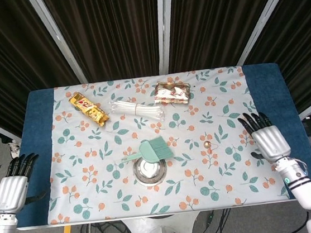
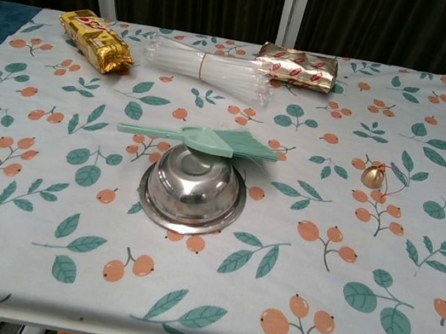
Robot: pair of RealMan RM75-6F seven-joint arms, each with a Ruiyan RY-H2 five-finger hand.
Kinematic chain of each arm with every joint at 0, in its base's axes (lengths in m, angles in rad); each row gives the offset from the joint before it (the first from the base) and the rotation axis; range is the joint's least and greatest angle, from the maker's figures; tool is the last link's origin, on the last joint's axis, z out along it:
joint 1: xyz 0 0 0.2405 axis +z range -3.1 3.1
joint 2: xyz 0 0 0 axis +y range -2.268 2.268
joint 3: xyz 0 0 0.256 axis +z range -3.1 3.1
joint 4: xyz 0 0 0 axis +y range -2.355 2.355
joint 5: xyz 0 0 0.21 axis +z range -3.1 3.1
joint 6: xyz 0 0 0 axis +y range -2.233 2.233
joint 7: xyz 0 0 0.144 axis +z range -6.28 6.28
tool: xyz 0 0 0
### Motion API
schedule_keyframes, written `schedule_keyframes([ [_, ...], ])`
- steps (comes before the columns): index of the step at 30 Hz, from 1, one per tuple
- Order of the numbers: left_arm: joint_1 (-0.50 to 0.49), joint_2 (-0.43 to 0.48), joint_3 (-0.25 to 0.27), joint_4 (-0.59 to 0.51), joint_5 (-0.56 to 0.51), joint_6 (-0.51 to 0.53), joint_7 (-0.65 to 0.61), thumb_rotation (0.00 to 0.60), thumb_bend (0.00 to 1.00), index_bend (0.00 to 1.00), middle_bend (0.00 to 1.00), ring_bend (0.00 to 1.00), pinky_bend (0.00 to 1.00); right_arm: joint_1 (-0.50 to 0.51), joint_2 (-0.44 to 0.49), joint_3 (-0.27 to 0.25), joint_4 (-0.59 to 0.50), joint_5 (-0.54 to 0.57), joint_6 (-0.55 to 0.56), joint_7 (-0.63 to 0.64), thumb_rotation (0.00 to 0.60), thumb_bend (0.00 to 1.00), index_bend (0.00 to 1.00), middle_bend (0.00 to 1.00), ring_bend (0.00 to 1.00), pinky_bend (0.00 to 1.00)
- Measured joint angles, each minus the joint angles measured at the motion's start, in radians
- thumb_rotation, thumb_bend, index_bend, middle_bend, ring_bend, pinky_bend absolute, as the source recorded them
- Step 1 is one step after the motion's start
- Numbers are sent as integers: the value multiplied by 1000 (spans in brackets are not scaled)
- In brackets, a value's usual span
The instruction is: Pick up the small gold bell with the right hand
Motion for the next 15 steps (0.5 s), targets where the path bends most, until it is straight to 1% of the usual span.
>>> schedule_keyframes([
  [8,-5,-17,3,37,-9,-38,-27,600,20,71,57,0,58,134,-108,23,71,71,-130,-72,600,8,0,0,0,0],
  [15,-3,-23,2,62,-11,-44,-53,600,20,71,58,0,58,203,-186,27,127,135,-184,-122,600,47,10,0,0,0],
])
